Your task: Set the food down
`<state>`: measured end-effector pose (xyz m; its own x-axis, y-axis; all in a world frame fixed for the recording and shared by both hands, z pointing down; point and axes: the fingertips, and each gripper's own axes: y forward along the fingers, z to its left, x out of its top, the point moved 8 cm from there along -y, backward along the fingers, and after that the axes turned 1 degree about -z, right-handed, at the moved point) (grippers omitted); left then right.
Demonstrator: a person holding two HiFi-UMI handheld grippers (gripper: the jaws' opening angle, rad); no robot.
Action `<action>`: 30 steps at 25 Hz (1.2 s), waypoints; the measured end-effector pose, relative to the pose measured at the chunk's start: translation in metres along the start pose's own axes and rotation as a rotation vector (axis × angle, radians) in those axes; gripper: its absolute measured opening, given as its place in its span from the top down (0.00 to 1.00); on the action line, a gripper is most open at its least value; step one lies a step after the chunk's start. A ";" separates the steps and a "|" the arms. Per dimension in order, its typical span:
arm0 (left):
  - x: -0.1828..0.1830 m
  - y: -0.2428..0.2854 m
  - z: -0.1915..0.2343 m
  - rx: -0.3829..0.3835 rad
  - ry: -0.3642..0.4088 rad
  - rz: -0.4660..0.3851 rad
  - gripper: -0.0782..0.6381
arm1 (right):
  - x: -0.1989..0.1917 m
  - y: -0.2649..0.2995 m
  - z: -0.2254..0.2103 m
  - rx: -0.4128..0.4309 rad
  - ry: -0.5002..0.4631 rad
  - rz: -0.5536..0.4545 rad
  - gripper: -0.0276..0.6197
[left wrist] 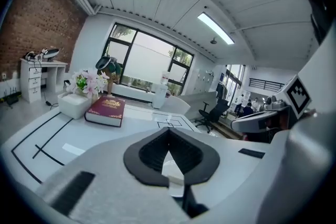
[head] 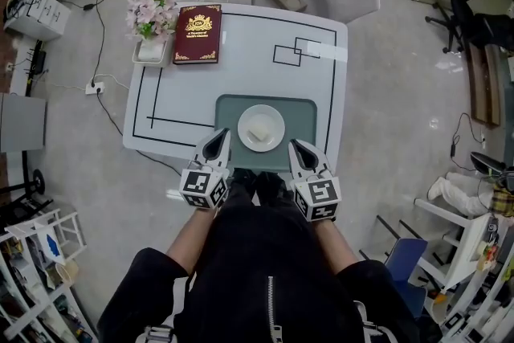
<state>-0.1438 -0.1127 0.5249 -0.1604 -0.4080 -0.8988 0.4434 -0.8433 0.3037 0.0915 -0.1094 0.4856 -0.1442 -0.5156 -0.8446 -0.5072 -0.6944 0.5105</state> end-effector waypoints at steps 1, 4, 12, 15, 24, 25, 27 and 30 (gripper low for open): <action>0.003 -0.003 -0.002 -0.004 0.020 -0.005 0.89 | 0.002 0.000 0.002 0.010 -0.004 -0.005 0.94; 0.014 -0.012 -0.011 -0.022 0.080 -0.023 0.89 | 0.007 -0.001 0.009 0.047 -0.031 -0.025 0.94; 0.031 -0.035 -0.037 -0.067 0.195 -0.045 0.89 | 0.023 -0.019 0.024 0.094 -0.111 -0.100 0.95; 0.028 -0.040 -0.043 -0.072 0.168 -0.046 0.89 | 0.023 -0.025 0.027 0.095 -0.110 -0.100 0.95; 0.024 -0.044 -0.050 -0.056 0.167 -0.030 0.89 | 0.020 -0.034 0.026 0.095 -0.091 -0.120 0.95; 0.024 -0.044 -0.050 -0.056 0.174 -0.024 0.89 | 0.020 -0.035 0.024 0.090 -0.095 -0.121 0.95; 0.023 -0.044 -0.051 -0.058 0.179 -0.020 0.89 | 0.024 -0.036 0.023 0.078 -0.104 -0.113 0.95; 0.023 -0.043 -0.050 -0.061 0.182 -0.025 0.89 | 0.027 -0.036 0.023 0.074 -0.103 -0.112 0.95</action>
<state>-0.1221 -0.0683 0.4750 -0.0119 -0.3128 -0.9498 0.4946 -0.8273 0.2663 0.0865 -0.0867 0.4403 -0.1676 -0.3807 -0.9094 -0.5857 -0.7035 0.4025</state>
